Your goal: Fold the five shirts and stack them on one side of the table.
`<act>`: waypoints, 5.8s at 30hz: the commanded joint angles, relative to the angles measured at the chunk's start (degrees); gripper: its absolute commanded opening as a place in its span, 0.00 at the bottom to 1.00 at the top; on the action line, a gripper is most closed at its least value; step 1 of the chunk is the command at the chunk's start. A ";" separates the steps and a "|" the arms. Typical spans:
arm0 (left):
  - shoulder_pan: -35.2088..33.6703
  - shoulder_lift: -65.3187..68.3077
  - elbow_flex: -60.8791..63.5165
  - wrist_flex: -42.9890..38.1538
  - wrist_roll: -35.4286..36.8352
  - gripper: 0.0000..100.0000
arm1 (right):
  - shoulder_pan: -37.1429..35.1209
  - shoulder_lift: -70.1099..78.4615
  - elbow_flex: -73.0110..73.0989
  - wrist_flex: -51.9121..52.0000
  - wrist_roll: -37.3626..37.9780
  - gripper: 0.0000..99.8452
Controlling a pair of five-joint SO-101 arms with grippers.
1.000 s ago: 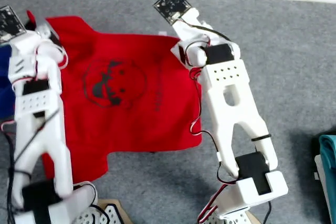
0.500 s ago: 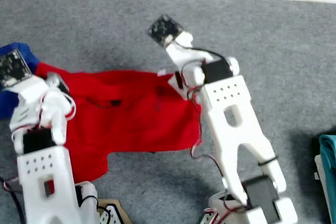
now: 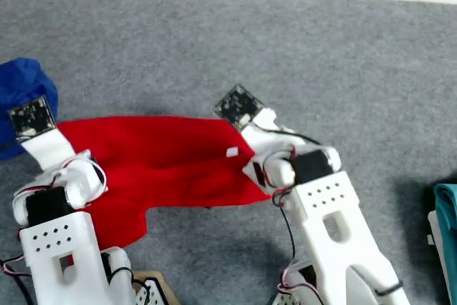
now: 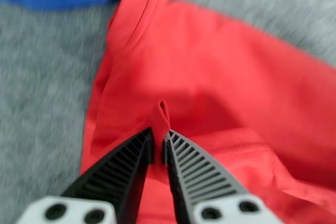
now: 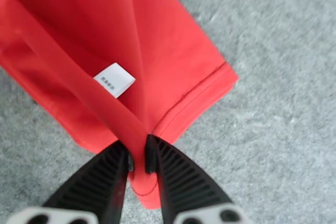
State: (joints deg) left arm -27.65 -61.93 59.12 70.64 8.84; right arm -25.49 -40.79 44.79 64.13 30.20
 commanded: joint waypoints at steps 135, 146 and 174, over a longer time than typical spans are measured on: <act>-0.13 36.00 -9.98 12.48 -16.70 0.01 | -7.43 5.76 2.24 -8.40 -17.23 0.01; -0.48 36.00 -23.08 21.19 -23.21 0.01 | -7.43 5.76 2.15 -8.48 -17.23 0.01; -6.90 75.21 -53.05 -0.62 -10.73 0.01 | -7.78 5.76 2.68 -11.38 -17.23 0.16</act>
State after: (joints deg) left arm -34.24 12.26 8.40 71.16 -2.59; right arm -32.53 -35.08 47.52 54.81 13.67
